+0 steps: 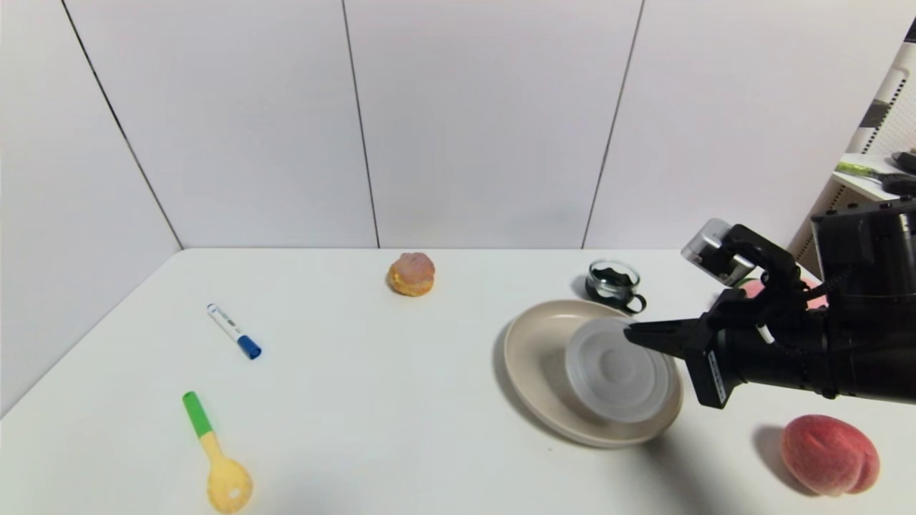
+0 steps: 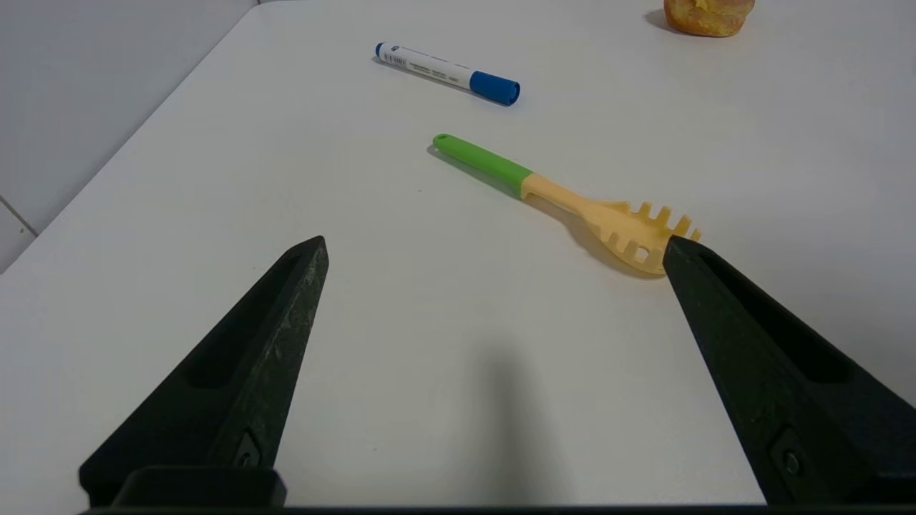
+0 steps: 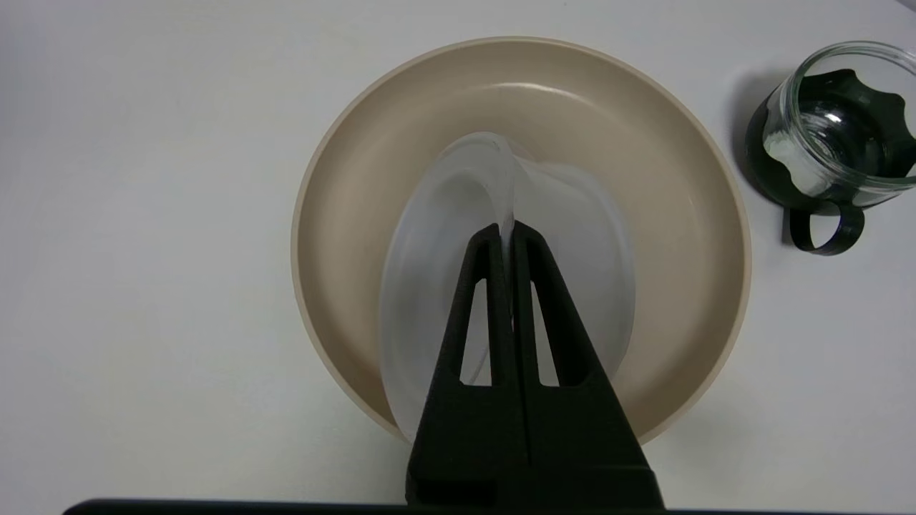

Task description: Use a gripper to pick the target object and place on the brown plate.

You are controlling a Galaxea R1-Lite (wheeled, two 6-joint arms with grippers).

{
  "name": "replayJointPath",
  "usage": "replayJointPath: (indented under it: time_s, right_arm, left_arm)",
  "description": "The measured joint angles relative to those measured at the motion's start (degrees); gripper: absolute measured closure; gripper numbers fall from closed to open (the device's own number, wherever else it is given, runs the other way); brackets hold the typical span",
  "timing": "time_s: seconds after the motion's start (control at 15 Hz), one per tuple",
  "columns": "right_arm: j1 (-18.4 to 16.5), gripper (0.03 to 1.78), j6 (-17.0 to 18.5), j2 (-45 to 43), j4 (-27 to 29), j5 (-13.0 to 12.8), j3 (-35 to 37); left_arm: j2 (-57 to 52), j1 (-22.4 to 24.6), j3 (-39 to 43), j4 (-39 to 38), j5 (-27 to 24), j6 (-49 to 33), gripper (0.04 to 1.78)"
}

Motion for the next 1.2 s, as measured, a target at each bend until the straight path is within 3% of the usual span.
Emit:
replayJointPath:
  time_s: [0.07, 0.2, 0.33, 0.6, 0.93, 1.2]
  right_arm:
    - [-0.1, 1.75, -0.2, 0.2, -0.1, 0.0, -0.3]
    - [-0.1, 1.36, 0.1, 0.5, -0.1, -0.1, -1.2]
    - [-0.3, 1.08, 0.3, 0.5, 0.4, 0.0, -2.4]
    - [-2.5, 0.68, 0.9, -0.7, 0.9, -0.1, -6.2]
    - [-5.3, 0.41, 9.0, -8.2, 2.5, 0.2, -13.9]
    - [-12.7, 0.28, 9.7, -20.3, 11.6, 0.2, -11.3]
  left_arm:
    - [0.0, 0.0, 0.0, 0.0, 0.0, 0.0, 0.13]
    - [0.0, 0.0, 0.0, 0.0, 0.0, 0.0, 0.13]
    - [0.0, 0.0, 0.0, 0.0, 0.0, 0.0, 0.13]
    - [0.0, 0.0, 0.0, 0.0, 0.0, 0.0, 0.13]
    - [0.0, 0.0, 0.0, 0.0, 0.0, 0.0, 0.13]
    - [0.0, 0.0, 0.0, 0.0, 0.0, 0.0, 0.13]
